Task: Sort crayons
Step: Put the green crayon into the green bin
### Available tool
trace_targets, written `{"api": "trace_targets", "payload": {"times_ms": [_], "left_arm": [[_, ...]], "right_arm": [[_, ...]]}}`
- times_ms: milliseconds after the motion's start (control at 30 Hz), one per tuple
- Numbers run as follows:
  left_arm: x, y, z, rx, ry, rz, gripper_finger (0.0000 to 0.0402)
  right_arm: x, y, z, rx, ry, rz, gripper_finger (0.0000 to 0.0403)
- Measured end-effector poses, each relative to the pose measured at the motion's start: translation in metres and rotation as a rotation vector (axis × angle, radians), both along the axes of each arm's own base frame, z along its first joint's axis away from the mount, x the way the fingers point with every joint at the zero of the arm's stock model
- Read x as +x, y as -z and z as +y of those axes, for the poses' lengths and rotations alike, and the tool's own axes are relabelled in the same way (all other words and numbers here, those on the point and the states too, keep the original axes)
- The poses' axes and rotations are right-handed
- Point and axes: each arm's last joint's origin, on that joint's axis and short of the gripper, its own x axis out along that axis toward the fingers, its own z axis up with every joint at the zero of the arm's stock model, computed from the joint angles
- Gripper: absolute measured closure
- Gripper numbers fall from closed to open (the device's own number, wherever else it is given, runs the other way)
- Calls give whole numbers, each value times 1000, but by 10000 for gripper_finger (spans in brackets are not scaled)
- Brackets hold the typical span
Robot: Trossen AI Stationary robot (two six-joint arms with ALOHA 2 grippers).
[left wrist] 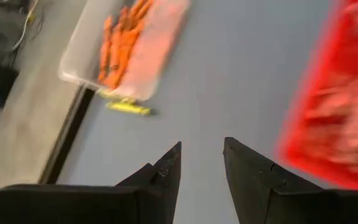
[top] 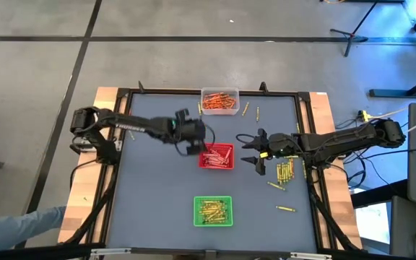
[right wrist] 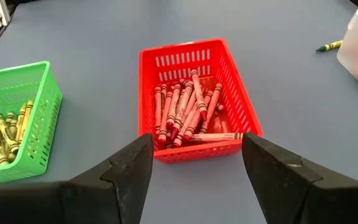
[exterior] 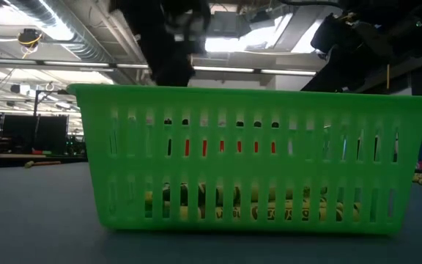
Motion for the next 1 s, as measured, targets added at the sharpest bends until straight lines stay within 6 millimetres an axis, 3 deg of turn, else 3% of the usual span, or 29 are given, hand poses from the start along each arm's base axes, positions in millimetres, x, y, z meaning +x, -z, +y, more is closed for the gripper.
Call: {"api": "trace_targets", "payload": {"times_ms": [267, 467, 767, 1000], "left_arm": [[-27, 19, 96, -170, -95, 36, 296], [-50, 31, 153, -206, -178, -31, 296], [-53, 59, 191, -247, -126, -64, 296], [-41, 63, 207, -225, -102, -69, 296]], "right_arm": [[0, 0, 0, 8, 5, -1, 160], [0, 0, -1, -13, 37, -2, 160], [0, 0, -1, -16, 44, -6, 160], [0, 0, -1, -26, 38, -5, 160]]}}
